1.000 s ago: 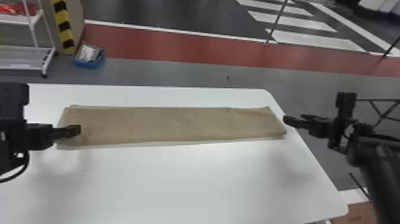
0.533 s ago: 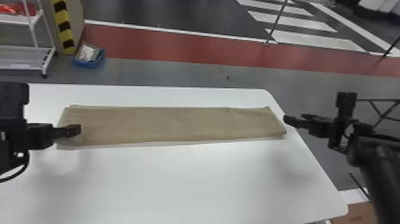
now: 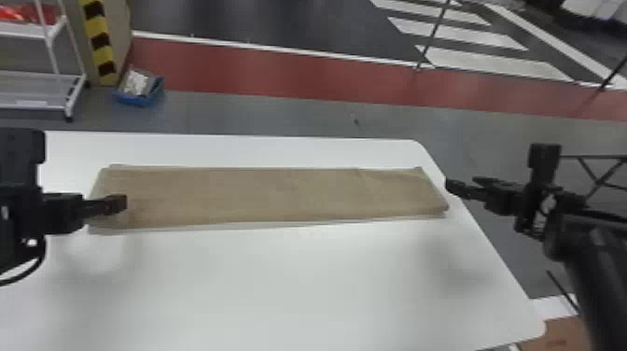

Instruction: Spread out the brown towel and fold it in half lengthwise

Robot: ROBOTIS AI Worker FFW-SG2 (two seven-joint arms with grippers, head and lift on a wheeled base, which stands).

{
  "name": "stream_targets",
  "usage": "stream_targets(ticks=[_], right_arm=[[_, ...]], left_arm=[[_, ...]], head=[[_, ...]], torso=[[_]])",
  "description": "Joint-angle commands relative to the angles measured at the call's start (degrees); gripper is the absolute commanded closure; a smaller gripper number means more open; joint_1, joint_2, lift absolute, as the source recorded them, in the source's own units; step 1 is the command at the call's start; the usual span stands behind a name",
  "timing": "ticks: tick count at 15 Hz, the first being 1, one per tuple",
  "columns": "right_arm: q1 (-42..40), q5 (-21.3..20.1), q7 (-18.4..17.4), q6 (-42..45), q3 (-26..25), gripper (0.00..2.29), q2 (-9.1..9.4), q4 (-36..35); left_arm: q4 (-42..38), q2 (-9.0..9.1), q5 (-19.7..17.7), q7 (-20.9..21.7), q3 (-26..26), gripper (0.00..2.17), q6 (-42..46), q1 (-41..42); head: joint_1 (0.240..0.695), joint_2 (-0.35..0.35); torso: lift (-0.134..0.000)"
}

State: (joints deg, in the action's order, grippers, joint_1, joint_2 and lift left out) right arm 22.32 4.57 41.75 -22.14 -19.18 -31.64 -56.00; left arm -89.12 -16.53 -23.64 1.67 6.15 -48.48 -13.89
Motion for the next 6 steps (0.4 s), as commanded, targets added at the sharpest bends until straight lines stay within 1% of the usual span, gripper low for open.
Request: stream_targets(ticks=[1, 6], right_arm=[[0.09, 0.0, 0.0, 0.38, 0.02, 0.11, -0.09, 0.37], [1.24, -0.18, 0.0, 1.96, 0.19, 0.11, -0.26, 2.04]], left_arm=[[0.0, 0.01, 0.0, 0.0, 0.0, 0.17, 0.0, 0.0], [-0.09, -0.08, 0.0, 0.0, 0.09, 0.17, 0.0, -0.18]], head=[[0.695, -0.285], [0.695, -0.288]], torso=[[-0.128], [-0.128]])
